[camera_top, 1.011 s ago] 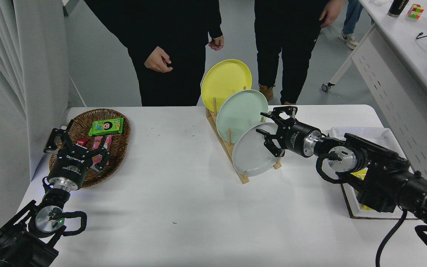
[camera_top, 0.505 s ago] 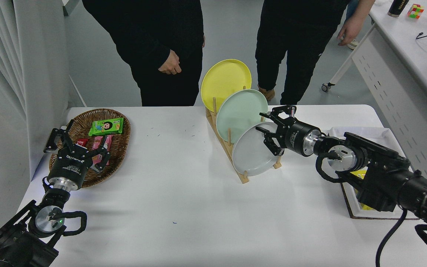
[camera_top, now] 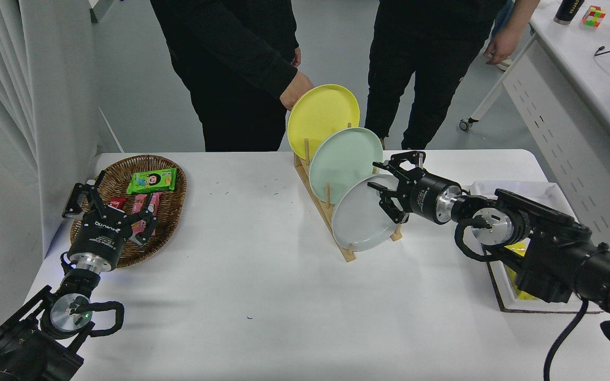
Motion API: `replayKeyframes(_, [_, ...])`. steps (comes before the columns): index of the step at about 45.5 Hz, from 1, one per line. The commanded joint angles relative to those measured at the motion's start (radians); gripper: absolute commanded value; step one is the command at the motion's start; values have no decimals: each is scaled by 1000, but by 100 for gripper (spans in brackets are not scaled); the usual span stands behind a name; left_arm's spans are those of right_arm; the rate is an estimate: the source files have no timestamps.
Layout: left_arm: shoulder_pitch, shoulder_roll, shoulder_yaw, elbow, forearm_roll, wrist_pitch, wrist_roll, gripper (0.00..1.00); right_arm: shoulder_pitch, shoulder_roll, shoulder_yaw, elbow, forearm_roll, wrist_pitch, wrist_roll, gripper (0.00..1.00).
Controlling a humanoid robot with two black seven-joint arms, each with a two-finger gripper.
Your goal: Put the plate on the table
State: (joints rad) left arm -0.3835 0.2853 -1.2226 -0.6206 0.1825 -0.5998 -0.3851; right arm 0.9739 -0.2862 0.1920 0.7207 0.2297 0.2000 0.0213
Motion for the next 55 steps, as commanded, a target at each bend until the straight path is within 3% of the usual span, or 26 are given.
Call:
replayKeyframes(1, [0,0,0,-1,0,0,2,98,0,-21,-8,26,13,-13,0,41])
replayKeyframes(13, [0,0,0,-1,0,0,0,98,2,-31,-22,43,20,-13,0,37])
replayKeyframes(55, [0,0,0,1,0,0,0,98,5,-27,-23,43,22,-13,2,36])
